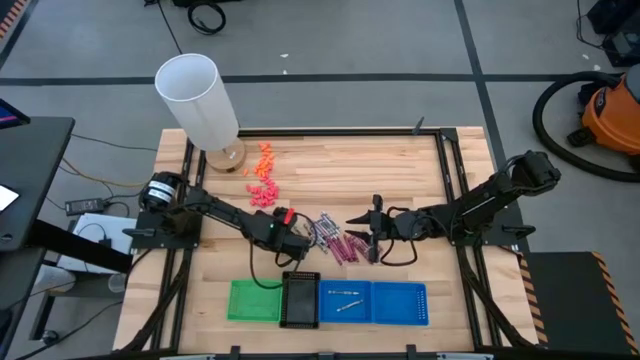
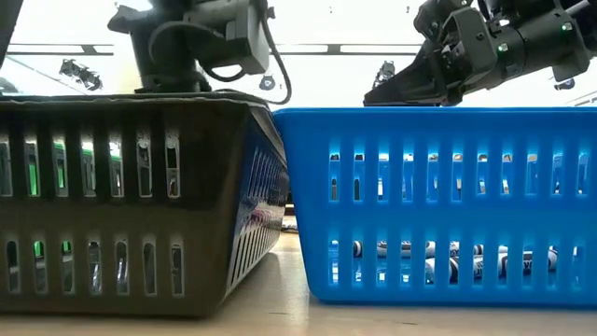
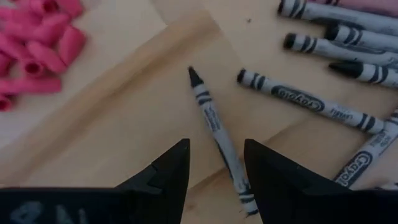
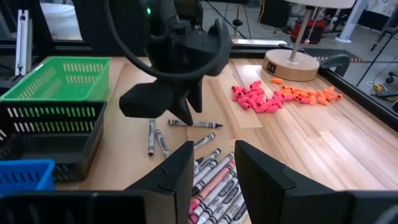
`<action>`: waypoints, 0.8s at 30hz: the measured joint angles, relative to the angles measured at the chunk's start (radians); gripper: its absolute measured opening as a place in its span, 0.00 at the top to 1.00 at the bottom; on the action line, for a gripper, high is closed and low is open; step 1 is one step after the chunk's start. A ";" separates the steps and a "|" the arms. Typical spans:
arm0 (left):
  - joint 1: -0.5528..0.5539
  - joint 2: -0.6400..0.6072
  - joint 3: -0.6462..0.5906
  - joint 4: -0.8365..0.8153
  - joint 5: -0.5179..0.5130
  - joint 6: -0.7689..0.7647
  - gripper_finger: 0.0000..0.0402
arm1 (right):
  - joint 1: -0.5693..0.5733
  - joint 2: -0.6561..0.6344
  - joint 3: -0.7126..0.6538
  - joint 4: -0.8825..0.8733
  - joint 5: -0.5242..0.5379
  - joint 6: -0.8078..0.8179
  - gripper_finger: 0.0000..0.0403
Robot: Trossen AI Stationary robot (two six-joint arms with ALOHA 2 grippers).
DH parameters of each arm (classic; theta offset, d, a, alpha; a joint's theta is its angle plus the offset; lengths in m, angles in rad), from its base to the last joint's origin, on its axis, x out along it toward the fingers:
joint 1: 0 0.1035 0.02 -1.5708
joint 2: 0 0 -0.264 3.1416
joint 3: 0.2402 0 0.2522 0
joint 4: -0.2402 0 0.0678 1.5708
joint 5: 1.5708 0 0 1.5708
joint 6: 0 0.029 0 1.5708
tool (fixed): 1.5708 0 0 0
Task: Sort crayons
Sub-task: Put the black crayon into the green bin
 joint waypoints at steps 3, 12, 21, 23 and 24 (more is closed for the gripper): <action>0.006 0.010 -0.025 0.043 0.028 -0.011 0.60 | 0.000 0.000 0.000 0.007 -0.001 0.000 0.69; 0.009 0.014 -0.048 0.059 0.042 -0.011 0.70 | 0.001 0.000 0.000 0.015 -0.007 -0.002 0.69; 0.010 0.016 -0.049 0.023 0.039 0.003 0.93 | 0.008 0.000 0.000 0.015 -0.008 -0.004 0.69; 0.010 0.016 -0.050 0.010 0.033 0.003 0.96 | 0.013 0.000 0.000 0.015 -0.008 -0.005 0.69; 0.009 0.017 -0.050 0.004 0.029 0.003 0.96 | 0.013 0.000 0.000 0.016 -0.008 -0.006 0.69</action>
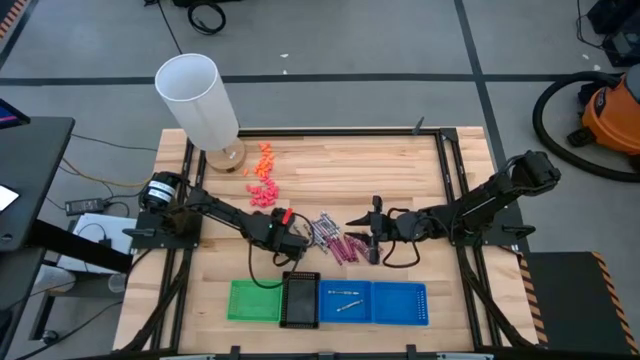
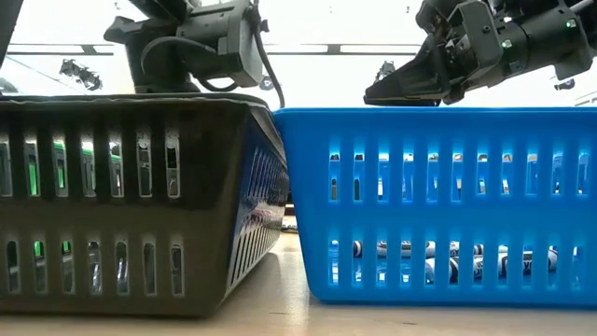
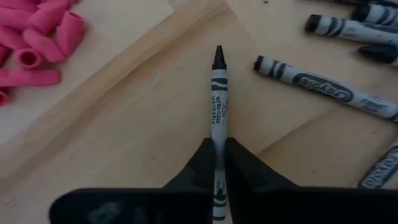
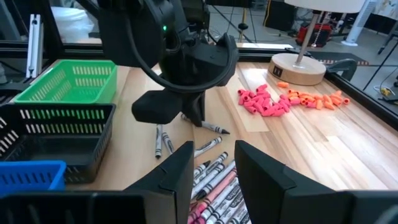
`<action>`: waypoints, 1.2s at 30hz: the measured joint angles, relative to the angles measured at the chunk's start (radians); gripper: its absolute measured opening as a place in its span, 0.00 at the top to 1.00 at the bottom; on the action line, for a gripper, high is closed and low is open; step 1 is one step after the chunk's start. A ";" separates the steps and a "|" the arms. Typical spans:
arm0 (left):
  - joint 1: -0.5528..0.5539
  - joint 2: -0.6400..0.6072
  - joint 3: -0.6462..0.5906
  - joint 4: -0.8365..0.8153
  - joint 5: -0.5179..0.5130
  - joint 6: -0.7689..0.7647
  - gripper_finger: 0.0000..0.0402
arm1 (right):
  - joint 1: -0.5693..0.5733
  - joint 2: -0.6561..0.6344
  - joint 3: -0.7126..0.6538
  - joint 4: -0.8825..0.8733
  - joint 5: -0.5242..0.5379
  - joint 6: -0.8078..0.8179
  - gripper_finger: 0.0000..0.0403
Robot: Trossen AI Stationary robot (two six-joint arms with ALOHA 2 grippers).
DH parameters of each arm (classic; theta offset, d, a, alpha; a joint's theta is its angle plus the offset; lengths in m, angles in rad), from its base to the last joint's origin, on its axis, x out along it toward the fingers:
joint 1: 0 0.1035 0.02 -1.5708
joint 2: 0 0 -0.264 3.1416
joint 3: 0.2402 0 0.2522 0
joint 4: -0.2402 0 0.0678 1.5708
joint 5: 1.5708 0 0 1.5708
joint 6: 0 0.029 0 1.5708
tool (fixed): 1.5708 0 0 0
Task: Sort crayons
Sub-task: Put the black crayon into the green bin
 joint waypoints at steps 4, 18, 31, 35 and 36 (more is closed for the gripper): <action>0.000 -0.015 -0.002 -0.025 -0.009 0.024 0.97 | 0.001 0.000 0.000 0.003 0.000 -0.007 0.69; -0.173 -0.353 -0.002 -0.095 0.018 0.170 0.95 | 0.001 0.000 0.000 -0.010 0.010 -0.006 0.69; -0.472 -0.418 -0.001 -0.055 0.159 0.164 0.95 | 0.000 0.000 0.000 -0.008 0.012 -0.006 0.69; -0.517 -0.391 0.000 0.009 0.162 0.165 0.95 | 0.000 0.000 0.000 -0.002 0.012 -0.006 0.69; -0.523 -0.381 0.000 0.016 0.161 0.170 0.95 | 0.000 0.000 0.000 -0.002 0.012 -0.006 0.68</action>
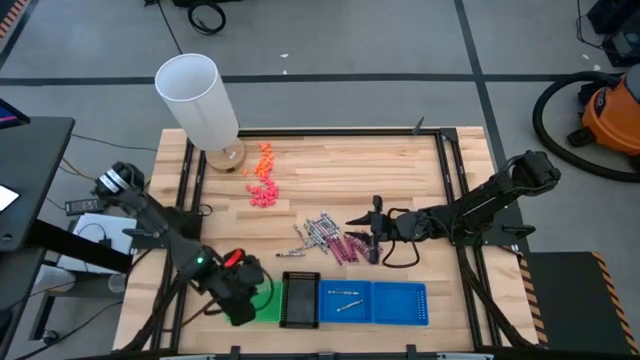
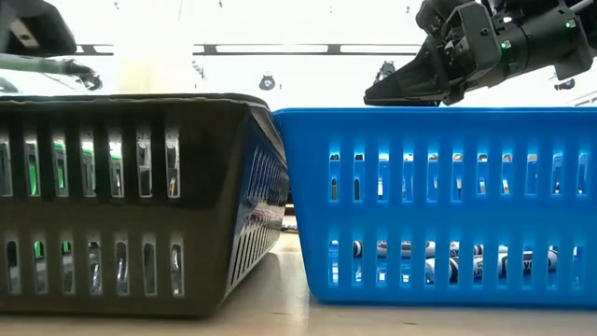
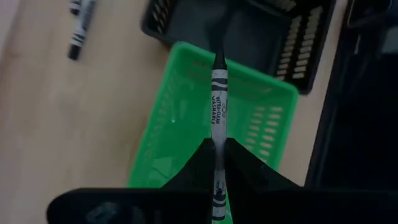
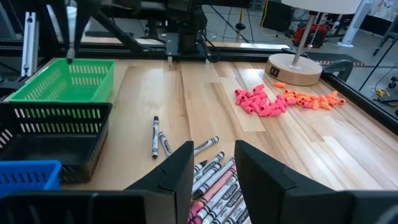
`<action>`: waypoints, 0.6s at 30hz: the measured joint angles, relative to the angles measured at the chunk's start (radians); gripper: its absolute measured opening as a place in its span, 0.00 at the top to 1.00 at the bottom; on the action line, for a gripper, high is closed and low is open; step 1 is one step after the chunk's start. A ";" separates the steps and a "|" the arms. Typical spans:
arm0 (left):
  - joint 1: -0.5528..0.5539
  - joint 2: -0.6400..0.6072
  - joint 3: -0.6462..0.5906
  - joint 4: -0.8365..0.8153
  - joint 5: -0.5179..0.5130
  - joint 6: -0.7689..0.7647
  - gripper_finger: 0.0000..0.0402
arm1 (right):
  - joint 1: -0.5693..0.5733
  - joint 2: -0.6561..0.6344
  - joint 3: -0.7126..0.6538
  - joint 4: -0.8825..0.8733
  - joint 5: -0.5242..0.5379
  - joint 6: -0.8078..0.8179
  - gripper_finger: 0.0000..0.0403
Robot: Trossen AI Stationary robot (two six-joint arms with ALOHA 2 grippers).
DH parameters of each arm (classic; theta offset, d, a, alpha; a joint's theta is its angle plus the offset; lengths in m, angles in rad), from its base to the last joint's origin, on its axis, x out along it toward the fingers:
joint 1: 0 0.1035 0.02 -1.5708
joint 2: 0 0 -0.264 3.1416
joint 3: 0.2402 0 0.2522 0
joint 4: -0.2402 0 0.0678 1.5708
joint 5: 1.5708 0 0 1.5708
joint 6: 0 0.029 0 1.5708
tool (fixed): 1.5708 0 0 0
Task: Sort crayons
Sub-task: Put the black crayon into the green bin
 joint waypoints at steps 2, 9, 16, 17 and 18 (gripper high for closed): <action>-0.008 0.024 0.000 0.003 0.001 0.010 0.95 | 0.000 0.000 0.000 0.000 0.000 0.000 0.69; -0.031 0.139 0.001 0.002 0.009 0.072 0.95 | 0.000 0.000 0.000 0.000 0.000 0.008 0.69; -0.019 0.177 0.001 0.003 0.033 0.051 0.88 | 0.000 0.000 0.000 0.000 0.000 0.008 0.69; -0.017 0.177 0.001 0.004 0.033 0.047 0.85 | 0.000 0.000 0.000 0.000 0.000 0.008 0.69; -0.016 0.177 0.001 0.004 0.034 0.046 0.82 | 0.000 0.000 0.000 0.000 0.000 0.008 0.69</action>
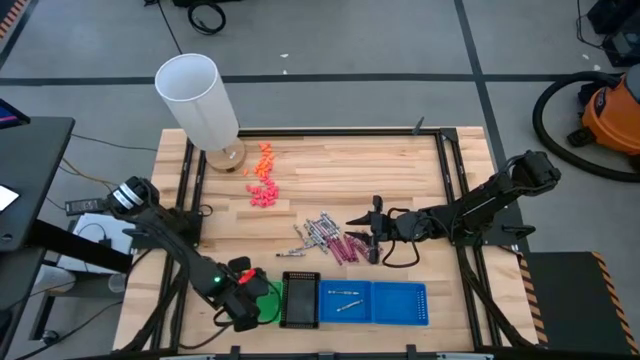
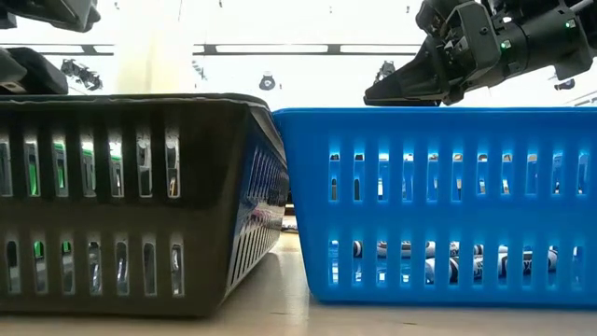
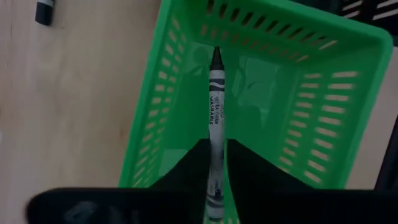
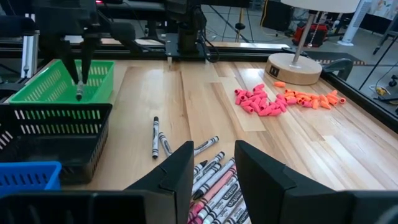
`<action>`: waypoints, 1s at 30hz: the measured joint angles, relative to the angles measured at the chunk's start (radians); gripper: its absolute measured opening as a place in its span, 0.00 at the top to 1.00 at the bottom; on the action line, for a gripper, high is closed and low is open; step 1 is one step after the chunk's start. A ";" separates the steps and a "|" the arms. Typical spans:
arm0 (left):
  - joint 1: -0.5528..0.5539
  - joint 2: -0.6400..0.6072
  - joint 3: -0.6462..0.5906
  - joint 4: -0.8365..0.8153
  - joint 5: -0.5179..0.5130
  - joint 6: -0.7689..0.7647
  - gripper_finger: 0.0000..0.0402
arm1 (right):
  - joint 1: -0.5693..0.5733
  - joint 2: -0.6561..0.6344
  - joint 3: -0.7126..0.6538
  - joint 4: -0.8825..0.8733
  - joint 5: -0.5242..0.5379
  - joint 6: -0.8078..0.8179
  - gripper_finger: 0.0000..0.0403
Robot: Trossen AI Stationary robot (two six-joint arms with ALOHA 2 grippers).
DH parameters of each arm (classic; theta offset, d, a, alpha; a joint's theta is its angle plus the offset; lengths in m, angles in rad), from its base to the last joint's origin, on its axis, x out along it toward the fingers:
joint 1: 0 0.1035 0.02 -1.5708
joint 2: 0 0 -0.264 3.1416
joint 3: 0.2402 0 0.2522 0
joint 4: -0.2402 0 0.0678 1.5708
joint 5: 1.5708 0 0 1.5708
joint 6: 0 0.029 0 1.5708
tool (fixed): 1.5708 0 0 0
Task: Sort crayons
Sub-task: Put the black crayon into the green bin
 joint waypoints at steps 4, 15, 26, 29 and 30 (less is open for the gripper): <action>0.012 -0.027 0.001 0.000 0.002 0.026 0.70 | 0.000 0.000 0.000 0.000 0.000 0.000 0.69; 0.118 -0.104 0.002 -0.017 -0.063 0.233 0.61 | -0.014 0.000 0.000 0.000 -0.001 0.000 0.69; 0.267 -0.094 0.000 0.007 -0.233 0.610 0.61 | -0.014 0.000 0.000 -0.001 -0.003 0.003 0.68; 0.307 -0.094 0.000 0.013 -0.233 0.663 0.61 | -0.014 0.000 0.000 -0.004 -0.003 -0.001 0.69; 0.316 -0.094 0.000 0.014 -0.234 0.686 0.61 | -0.014 0.000 0.000 -0.006 -0.003 -0.007 0.69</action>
